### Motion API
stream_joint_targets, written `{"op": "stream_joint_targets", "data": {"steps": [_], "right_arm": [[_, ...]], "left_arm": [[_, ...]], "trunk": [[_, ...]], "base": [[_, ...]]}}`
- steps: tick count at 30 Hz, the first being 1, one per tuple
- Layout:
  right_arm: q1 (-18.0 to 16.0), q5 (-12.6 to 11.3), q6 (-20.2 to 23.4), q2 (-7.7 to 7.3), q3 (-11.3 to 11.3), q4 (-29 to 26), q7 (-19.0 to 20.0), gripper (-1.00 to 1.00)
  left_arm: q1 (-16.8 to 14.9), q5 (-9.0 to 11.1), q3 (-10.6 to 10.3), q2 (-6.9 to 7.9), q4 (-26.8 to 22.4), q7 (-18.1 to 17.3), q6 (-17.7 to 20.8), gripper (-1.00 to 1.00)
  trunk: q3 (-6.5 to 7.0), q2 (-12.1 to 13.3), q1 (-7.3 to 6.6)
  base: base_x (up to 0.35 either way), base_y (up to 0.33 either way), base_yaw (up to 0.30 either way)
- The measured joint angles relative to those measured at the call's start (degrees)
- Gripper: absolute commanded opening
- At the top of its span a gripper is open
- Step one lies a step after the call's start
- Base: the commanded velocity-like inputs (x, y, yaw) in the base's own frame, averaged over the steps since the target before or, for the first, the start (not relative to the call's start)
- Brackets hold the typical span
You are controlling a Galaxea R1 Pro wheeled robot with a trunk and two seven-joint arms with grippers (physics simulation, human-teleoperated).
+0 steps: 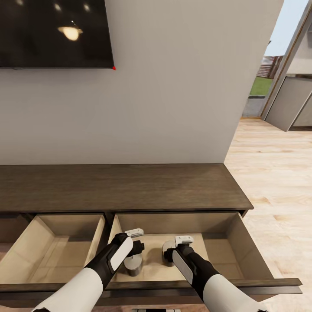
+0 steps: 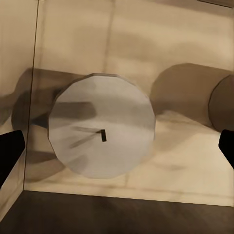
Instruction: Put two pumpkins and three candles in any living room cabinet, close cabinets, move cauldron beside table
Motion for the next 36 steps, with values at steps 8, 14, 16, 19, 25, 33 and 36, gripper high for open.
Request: {"op": "stream_joint_targets", "data": {"steps": [8, 14, 16, 19, 25, 33, 36], "right_arm": [[0.0, 0.0, 0.0, 0.00, 0.0, 0.0, 0.0, 1.00], [0.0, 0.0, 0.0, 0.00, 0.0, 0.0, 0.0, 1.00], [0.0, 0.0, 0.0, 0.00, 0.0, 0.0, 0.0, 1.00], [0.0, 0.0, 0.0, 0.00, 0.0, 0.0, 0.0, 1.00], [0.0, 0.0, 0.1, 0.00, 0.0, 0.0, 0.1, 1.00], [-0.1, 0.1, 0.2, -0.08, -0.2, -0.8, 1.4, 1.00], [-0.1, 0.1, 0.0, -0.15, -0.2, -0.9, 3.6, 1.00]], "left_arm": [[0.0, 0.1, -0.1, 0.07, -1.7, 0.0, 0.2, 1.00], [0.0, 0.1, 0.1, 0.02, -2.3, 0.1, 0.3, 1.00], [0.0, 0.1, 0.2, 0.04, -2.9, 0.1, 0.4, 1.00], [0.0, 0.1, 0.2, 0.05, -3.3, 0.1, 0.5, 1.00], [0.0, 0.1, 0.3, 0.09, -3.4, 0.0, 0.6, 1.00], [0.0, 0.1, 0.4, 0.17, -3.5, 0.0, 0.4, 1.00], [0.0, 0.1, 0.4, 0.18, -3.5, 0.0, 0.4, 1.00]], "trunk": [[0.88, 0.0, -0.11], [2.21, 0.1, -0.26], [2.65, 0.2, -0.31], [3.32, 0.2, -0.37], [4.65, 0.3, -0.54], [5.54, 0.3, -0.64], [5.54, 0.3, -0.64]], "base": [[0.000, 0.000, 0.000], [0.000, 0.000, 0.000], [-0.011, 0.000, 0.000], [-0.189, 0.026, 0.000], [-0.173, 0.036, 0.000], [-0.088, 0.002, 0.000], [-0.010, 0.000, 0.000]]}}
